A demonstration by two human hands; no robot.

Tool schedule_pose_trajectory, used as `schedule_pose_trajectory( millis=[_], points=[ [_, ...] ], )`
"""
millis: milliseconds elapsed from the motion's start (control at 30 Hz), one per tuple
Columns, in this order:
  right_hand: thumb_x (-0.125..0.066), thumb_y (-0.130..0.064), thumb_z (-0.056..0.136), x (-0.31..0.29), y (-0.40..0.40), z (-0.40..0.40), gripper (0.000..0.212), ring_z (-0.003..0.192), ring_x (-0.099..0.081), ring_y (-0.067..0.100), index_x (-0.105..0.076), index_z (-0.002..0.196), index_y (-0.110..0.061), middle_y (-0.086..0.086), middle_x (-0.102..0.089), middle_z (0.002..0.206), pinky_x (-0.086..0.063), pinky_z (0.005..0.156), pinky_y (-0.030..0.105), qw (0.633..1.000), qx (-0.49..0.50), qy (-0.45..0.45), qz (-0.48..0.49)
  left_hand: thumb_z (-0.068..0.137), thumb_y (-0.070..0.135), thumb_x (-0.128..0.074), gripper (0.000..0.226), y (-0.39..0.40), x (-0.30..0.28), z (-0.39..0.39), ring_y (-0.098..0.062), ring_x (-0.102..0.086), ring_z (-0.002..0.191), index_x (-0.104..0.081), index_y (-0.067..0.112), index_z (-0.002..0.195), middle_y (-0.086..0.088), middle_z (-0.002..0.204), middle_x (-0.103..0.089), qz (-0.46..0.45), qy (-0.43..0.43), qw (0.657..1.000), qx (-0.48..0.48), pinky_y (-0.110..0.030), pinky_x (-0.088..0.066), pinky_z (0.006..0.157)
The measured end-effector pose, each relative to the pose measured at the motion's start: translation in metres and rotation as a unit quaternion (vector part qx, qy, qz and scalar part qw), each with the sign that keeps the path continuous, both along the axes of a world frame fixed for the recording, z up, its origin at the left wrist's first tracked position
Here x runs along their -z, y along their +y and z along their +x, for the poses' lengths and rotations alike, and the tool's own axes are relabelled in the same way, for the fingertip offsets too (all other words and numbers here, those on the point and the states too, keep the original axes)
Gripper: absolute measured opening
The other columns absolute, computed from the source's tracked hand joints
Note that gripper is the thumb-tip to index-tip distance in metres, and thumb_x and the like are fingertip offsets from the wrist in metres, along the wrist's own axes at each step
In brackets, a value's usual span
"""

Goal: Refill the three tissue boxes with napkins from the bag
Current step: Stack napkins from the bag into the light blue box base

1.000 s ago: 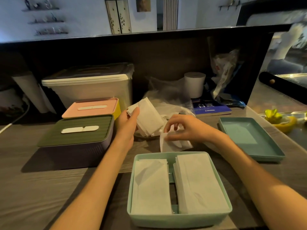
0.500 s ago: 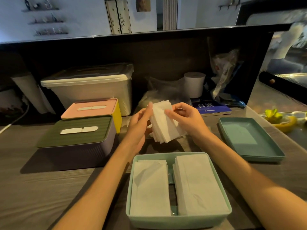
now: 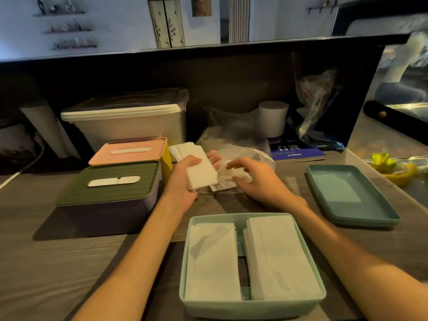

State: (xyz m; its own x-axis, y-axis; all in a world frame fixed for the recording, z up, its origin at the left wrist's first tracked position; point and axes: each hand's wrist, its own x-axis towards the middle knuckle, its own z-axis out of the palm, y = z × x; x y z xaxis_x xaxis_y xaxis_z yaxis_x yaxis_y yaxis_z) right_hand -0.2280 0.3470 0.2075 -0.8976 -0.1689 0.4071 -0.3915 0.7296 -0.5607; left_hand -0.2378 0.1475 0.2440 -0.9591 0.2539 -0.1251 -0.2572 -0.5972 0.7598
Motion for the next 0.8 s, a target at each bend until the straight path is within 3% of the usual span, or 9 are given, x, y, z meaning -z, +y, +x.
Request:
schedule_pose_trajectory(
  millis=[100,200,333,433,533,700,800],
  points=[
    [-0.071,-0.020,0.090,0.009,-0.004,-0.004,0.065,0.147,-0.037,0.018,-0.046,0.150,-0.024,0.000,-0.039,0.161,-0.031,0.122,0.035,0.993,-0.037,-0.040,0.103,0.097,0.002,-0.043,0.015,-0.004,-0.001,-0.004,-0.029,-0.068,0.084,-0.057,-0.001,0.103,-0.018,0.087,-0.071,-0.037,-0.007,0.998,-0.051,-0.040,-0.055,0.087],
    [-0.066,-0.025,0.093,0.010,-0.008,-0.006,0.079,0.151,-0.031,0.024,-0.025,0.161,-0.030,-0.001,-0.021,0.169,-0.029,0.123,0.042,0.986,-0.044,-0.086,0.133,0.097,0.003,-0.051,0.017,-0.005,0.005,-0.009,-0.028,-0.072,0.079,-0.054,0.008,0.112,-0.020,0.096,-0.071,-0.123,0.011,0.989,-0.083,-0.037,-0.060,0.071],
    [-0.061,-0.033,0.095,0.003,-0.013,-0.010,0.081,0.148,-0.032,0.030,-0.017,0.162,-0.032,-0.002,-0.023,0.168,-0.029,0.121,0.052,0.974,-0.009,-0.060,0.217,0.098,0.006,-0.055,0.022,-0.004,0.013,-0.014,-0.032,-0.074,0.089,-0.051,0.012,0.119,-0.021,0.106,-0.074,-0.200,0.025,0.972,-0.121,-0.044,-0.061,0.081],
    [-0.053,-0.041,0.100,-0.003,-0.016,-0.012,0.074,0.144,-0.032,0.032,-0.015,0.162,-0.036,-0.003,-0.032,0.165,-0.025,0.119,0.055,0.953,0.003,-0.056,0.296,0.097,0.008,-0.059,0.034,-0.004,0.017,-0.018,-0.032,-0.074,0.095,-0.046,0.014,0.127,-0.016,0.106,-0.074,-0.249,0.041,0.957,-0.141,-0.042,-0.062,0.076],
    [-0.054,-0.038,0.102,-0.010,-0.016,-0.011,0.063,0.140,-0.037,0.032,-0.027,0.159,-0.038,-0.003,-0.040,0.158,-0.026,0.116,0.054,0.945,0.018,-0.025,0.327,0.096,0.009,-0.062,0.035,-0.005,0.019,-0.020,-0.031,-0.074,0.096,-0.047,0.016,0.127,-0.011,0.103,-0.074,-0.256,0.039,0.954,-0.150,-0.042,-0.062,0.077],
    [-0.066,-0.025,0.098,-0.007,-0.012,-0.010,0.047,0.133,-0.045,0.026,-0.057,0.143,-0.036,-0.002,-0.056,0.142,-0.027,0.115,0.045,0.961,0.021,0.064,0.269,0.098,0.009,-0.059,0.032,-0.007,0.022,-0.023,-0.025,-0.073,0.088,-0.048,0.018,0.127,-0.009,0.103,-0.074,-0.243,0.042,0.956,-0.157,-0.037,-0.063,0.068],
    [-0.076,-0.015,0.089,-0.011,-0.004,-0.008,0.044,0.122,-0.054,0.023,-0.068,0.131,-0.025,0.000,-0.062,0.131,-0.044,0.107,0.045,0.982,0.000,0.087,0.168,0.097,0.006,-0.058,0.035,-0.009,0.021,-0.024,-0.024,-0.073,0.087,-0.050,0.011,0.131,-0.011,0.100,-0.074,-0.222,0.038,0.960,-0.168,-0.045,-0.062,0.081]
  ],
)
